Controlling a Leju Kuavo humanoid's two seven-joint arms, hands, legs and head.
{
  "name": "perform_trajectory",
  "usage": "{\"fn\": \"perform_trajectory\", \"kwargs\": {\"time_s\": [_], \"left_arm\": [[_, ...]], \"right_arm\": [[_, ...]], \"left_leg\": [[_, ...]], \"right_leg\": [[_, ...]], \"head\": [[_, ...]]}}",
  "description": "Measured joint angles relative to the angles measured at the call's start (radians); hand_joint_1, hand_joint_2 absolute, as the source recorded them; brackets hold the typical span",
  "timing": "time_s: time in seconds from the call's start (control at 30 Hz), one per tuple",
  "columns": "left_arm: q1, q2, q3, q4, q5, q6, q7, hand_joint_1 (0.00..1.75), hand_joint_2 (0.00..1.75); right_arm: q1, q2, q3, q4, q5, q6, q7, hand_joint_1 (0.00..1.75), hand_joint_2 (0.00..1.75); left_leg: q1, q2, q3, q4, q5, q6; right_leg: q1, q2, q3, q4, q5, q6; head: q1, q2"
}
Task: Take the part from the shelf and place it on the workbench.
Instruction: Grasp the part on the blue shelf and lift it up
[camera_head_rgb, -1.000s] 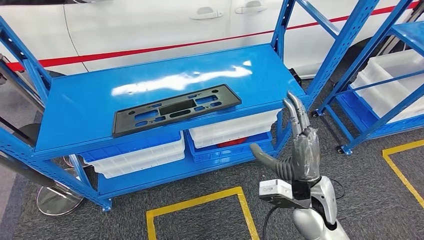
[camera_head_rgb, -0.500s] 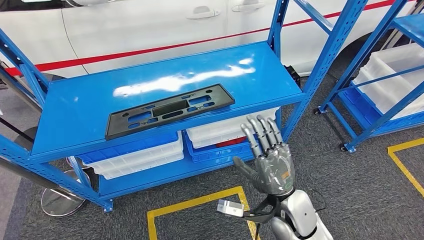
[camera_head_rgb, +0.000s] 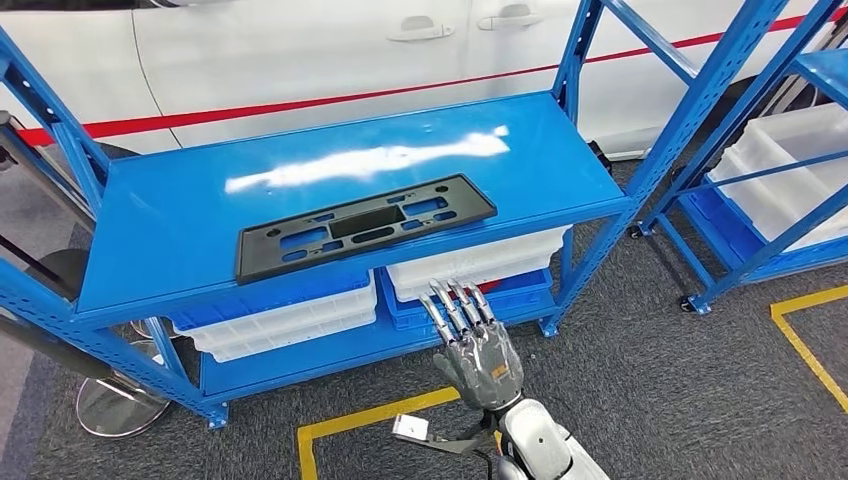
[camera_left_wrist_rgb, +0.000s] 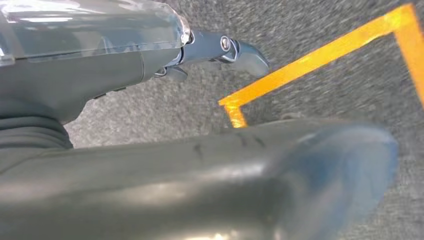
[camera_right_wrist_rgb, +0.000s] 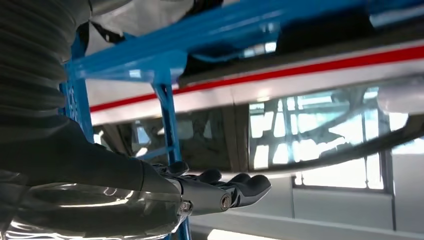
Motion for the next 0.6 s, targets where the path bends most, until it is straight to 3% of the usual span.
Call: {"fn": "perform_trajectory", "kwargs": {"time_s": [0.03,0.07,0.13,0.2,0.27,0.37,0.43,0.5,0.53,0.57,0.6], "left_arm": [[0.0,0.0,0.002,0.0,0.0,0.0,0.0,0.0,0.0],[0.0,0.0,0.005,0.0,0.0,0.0,0.0,0.0,0.0],[0.002,0.0,0.009,0.0,0.0,0.0,0.0,0.0,0.0],[0.002,-0.003,0.013,0.002,0.0,0.0,0.001,0.0,0.0],[0.0,-0.004,0.017,0.004,0.0,0.0,0.002,0.0,0.0],[-0.002,-0.003,0.021,0.005,-0.001,0.001,0.007,0.0,0.0],[-0.004,-0.001,0.023,0.005,-0.002,0.002,0.01,0.0,0.0],[-0.004,-0.001,0.024,0.005,-0.002,0.002,0.012,0.0,0.0],[-0.002,-0.001,0.025,0.005,-0.002,0.002,0.013,0.0,0.0],[0.0,-0.001,0.026,0.005,-0.002,0.003,0.014,0.0,0.0],[0.002,-0.001,0.027,0.005,-0.002,0.004,0.015,0.0,0.0]], "right_arm": [[-0.004,0.007,0.0,0.028,0.005,-0.001,0.0,0.0,1.75],[-0.009,0.014,0.0,0.052,0.01,-0.002,-0.001,0.0,1.75],[-0.021,0.027,0.0,0.09,0.019,-0.003,-0.001,0.0,1.75],[-0.035,0.036,0.002,0.117,0.028,-0.004,0.001,0.0,1.75],[-0.049,0.042,0.005,0.138,0.031,-0.006,0.006,0.0,1.75],[-0.076,0.055,0.008,0.163,0.022,-0.009,0.013,0.0,1.75],[-0.101,0.066,0.009,0.176,0.014,-0.01,0.013,0.0,1.75],[-0.12,0.073,0.01,0.189,0.009,-0.011,0.013,0.0,1.75],[-0.125,0.075,0.01,0.195,0.008,-0.011,0.013,0.0,1.75],[-0.128,0.077,0.01,0.2,0.008,-0.011,0.013,0.0,1.75],[-0.133,0.079,0.01,0.204,0.007,-0.011,0.013,0.0,1.75]], "left_leg": [[-0.003,-0.001,0.004,0.0,-0.003,0.002],[-0.005,-0.002,0.009,0.001,-0.008,0.003],[-0.009,-0.003,0.025,0.0,-0.019,0.002],[-0.012,-0.004,0.037,0.0,-0.032,-0.003],[-0.013,-0.003,0.042,0.003,-0.037,-0.014],[-0.011,-0.001,0.046,0.032,-0.048,-0.033],[-0.007,0.0,0.004,0.116,-0.087,-0.039],[0.0,0.0,-0.073,0.24,-0.137,-0.05],[0.005,0.001,-0.105,0.278,-0.145,-0.058],[0.009,0.001,-0.12,0.282,-0.132,-0.065],[0.013,0.001,-0.118,0.248,-0.096,-0.071]], "right_leg": [[0.0,0.0,-0.026,0.034,-0.004,-0.001],[0.001,0.0,-0.034,0.032,0.012,-0.004],[0.009,0.0,0.003,-0.081,0.097,-0.021],[0.019,0.0,0.048,-0.2,0.142,-0.04],[0.025,0.002,0.062,-0.238,0.139,-0.05],[0.019,0.003,0.087,-0.254,0.146,-0.06],[0.014,0.003,0.104,-0.261,0.14,-0.066],[0.013,0.002,0.114,-0.261,0.13,-0.069],[0.013,0.002,0.12,-0.26,0.124,-0.068],[0.012,0.002,0.128,-0.26,0.118,-0.066],[0.009,0.003,0.136,-0.259,0.111,-0.063]], "head": [[0.0,0.0],[0.0,0.0],[0.0,0.0],[0.0,0.0],[0.0,0.0],[0.0,0.0],[-0.001,0.0],[-0.001,0.0],[-0.001,0.0],[-0.001,0.0],[-0.001,0.0]]}}
